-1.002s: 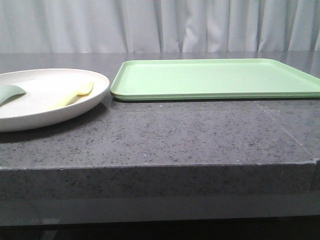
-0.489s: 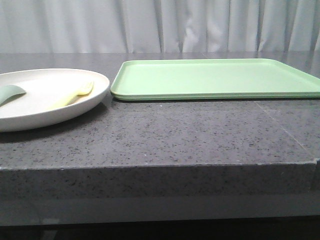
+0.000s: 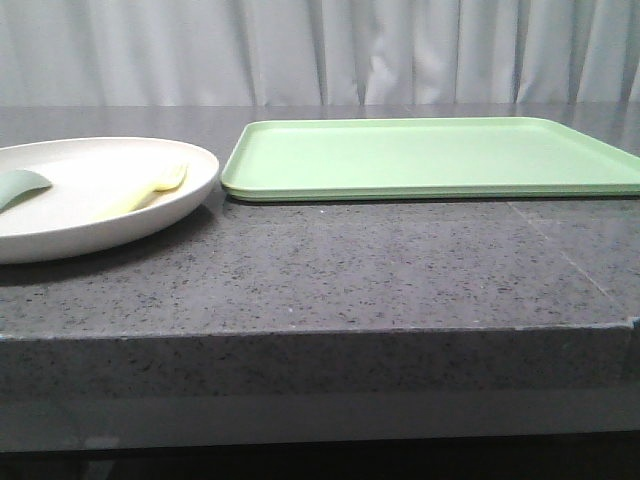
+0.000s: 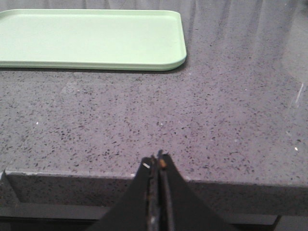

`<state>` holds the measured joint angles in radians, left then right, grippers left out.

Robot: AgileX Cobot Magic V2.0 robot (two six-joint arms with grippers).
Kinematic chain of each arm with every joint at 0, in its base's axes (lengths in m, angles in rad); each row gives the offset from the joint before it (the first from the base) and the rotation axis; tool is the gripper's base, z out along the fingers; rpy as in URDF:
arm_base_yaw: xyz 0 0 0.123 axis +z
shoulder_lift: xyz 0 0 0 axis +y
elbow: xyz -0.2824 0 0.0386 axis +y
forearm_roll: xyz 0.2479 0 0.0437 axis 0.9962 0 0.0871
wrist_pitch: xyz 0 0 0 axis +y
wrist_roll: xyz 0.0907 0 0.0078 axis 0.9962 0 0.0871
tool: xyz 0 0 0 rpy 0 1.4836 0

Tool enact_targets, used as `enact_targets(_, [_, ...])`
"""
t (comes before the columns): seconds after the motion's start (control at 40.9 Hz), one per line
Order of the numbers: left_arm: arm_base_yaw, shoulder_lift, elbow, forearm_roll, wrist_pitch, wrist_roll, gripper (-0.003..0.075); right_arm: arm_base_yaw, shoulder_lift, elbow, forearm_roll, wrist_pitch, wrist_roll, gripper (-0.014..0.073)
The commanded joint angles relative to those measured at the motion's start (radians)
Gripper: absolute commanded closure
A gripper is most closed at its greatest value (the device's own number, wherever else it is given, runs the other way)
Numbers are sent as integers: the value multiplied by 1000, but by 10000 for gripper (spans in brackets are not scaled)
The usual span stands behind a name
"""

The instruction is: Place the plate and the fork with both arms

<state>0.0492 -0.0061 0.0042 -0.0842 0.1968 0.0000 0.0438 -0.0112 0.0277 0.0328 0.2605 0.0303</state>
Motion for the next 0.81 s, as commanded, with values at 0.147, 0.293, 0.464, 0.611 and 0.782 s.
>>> enact_targets(0.147, [0, -20, 5, -1, -84, 0, 738, 2, -18, -5, -4, -91, -9, 662])
enact_targets(0.293, [0, -20, 4, -18, -128, 0, 738, 2, -18, -5, 34, -140, -9, 662])
enact_targets(0.464, [0, -20, 4, -18, -197, 0, 738, 2, -18, -5, 37, -216, -9, 662])
enact_targets(0.611, [0, -20, 4, -18, -324, 0, 738, 2, -18, -5, 37, -278, -9, 662])
enact_targets(0.782, [0, -20, 2, -18, -469, 0, 738, 2, -18, -39, 37, -306, -9, 662])
